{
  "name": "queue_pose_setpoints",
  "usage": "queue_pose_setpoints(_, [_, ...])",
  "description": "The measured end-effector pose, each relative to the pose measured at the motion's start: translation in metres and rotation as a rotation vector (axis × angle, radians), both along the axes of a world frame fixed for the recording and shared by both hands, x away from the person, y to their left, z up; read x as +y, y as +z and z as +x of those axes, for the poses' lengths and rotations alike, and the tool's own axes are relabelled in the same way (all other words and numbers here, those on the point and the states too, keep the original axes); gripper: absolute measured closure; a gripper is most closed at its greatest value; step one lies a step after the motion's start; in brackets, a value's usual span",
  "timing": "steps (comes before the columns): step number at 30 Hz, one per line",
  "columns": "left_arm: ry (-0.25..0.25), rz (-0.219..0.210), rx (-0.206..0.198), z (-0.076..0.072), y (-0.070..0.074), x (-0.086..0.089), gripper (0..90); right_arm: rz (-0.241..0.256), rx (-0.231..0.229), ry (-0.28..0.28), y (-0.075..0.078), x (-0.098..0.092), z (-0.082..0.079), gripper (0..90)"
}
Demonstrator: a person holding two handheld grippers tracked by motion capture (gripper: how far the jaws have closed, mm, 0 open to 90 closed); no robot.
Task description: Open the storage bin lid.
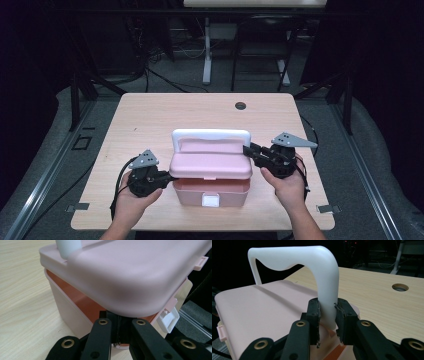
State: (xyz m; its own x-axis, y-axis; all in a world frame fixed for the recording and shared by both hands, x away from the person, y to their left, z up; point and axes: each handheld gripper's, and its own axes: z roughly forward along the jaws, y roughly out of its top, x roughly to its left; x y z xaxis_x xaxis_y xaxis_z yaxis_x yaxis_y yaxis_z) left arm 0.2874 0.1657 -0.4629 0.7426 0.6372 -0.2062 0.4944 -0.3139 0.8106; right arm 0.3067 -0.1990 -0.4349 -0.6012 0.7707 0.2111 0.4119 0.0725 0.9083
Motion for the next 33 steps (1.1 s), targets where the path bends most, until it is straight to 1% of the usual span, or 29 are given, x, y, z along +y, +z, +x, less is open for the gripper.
queue_pose_setpoints(1, [-0.001, 0.002, 0.001, 0.000, 0.000, -0.001, 89.5, 0.002, -0.001, 0.000, 0.000, 0.000, 0.000, 73.7])
queue_pose_setpoints(2, [-0.008, 0.013, -0.002, 0.000, 0.000, -0.001, 89.5, 0.000, -0.001, 0.000, 0.000, 0.000, 0.000, 73.7])
queue_pose_setpoints(10, [-0.025, 0.004, -0.004, -0.002, 0.002, -0.004, 89.4, 0.004, 0.009, -0.001, -0.002, 0.000, 0.000, 73.6])
queue_pose_setpoints(19, [-0.027, 0.002, -0.006, -0.003, 0.003, -0.005, 89.5, 0.007, 0.019, -0.001, -0.003, -0.001, 0.001, 72.9])
queue_pose_setpoints(24, [-0.031, 0.004, -0.010, -0.002, 0.005, -0.005, 89.5, 0.014, 0.013, -0.006, -0.003, -0.003, -0.001, 71.7])
queue_pose_setpoints(29, [-0.032, -0.003, -0.014, -0.001, 0.007, -0.005, 89.5, 0.018, 0.004, -0.018, -0.001, -0.008, -0.005, 71.6])
queue_pose_setpoints(33, [-0.034, -0.010, -0.014, 0.000, 0.010, -0.005, 89.4, 0.008, -0.011, -0.029, 0.001, -0.010, -0.009, 72.5])
